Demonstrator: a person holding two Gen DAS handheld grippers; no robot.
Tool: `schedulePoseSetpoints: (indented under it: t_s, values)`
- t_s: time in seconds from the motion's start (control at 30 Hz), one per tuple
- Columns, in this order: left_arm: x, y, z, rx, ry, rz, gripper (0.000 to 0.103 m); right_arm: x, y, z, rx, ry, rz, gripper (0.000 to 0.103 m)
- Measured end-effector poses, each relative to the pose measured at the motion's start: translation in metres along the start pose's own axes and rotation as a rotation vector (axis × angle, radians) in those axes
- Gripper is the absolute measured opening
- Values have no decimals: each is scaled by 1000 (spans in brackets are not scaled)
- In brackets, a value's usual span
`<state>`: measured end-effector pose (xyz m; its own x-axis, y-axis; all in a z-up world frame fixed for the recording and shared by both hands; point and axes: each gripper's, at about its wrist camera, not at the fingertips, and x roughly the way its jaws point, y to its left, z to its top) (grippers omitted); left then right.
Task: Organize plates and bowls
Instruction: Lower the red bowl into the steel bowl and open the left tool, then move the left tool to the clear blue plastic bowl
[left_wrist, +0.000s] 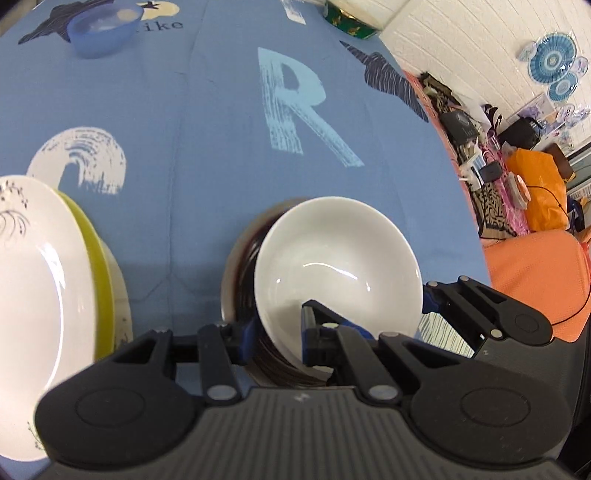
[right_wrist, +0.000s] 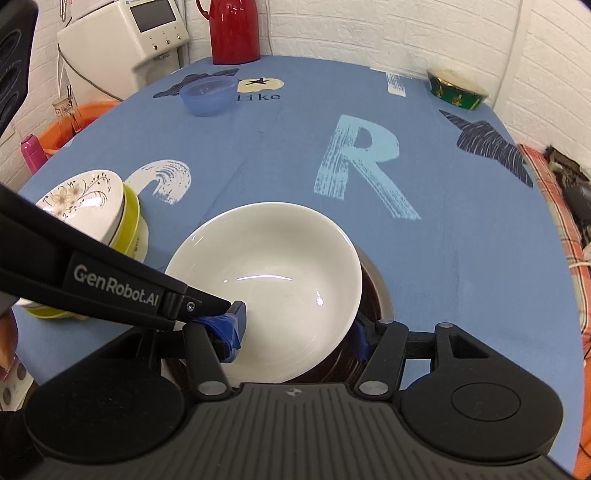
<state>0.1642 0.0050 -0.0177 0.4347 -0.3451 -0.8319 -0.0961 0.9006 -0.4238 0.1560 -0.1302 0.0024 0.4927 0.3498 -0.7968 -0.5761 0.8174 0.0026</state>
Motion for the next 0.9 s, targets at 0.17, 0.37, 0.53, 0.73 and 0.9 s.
schedulePoseSetpoints:
  t_s: [0.17, 0.37, 0.53, 0.73, 0.9]
  values:
    - [1, -2, -2, 19, -11, 11, 2, -1, -5, -7, 35, -7, 16, 44]
    - [-17, -10, 2, 74, -89, 26, 39, -15, -6, -7, 22, -54, -12, 45]
    - [-51, -4, 8, 91, -208, 7, 86, -34, -14, 0, 13, -113, -57, 47]
    - [-82, 34, 20, 94, -268, 54, 86, -33, -14, 16, 30, -133, -3, 47]
    - [-99, 98, 29, 39, -301, 171, 87, -13, 3, 37, 1, -112, 56, 48]
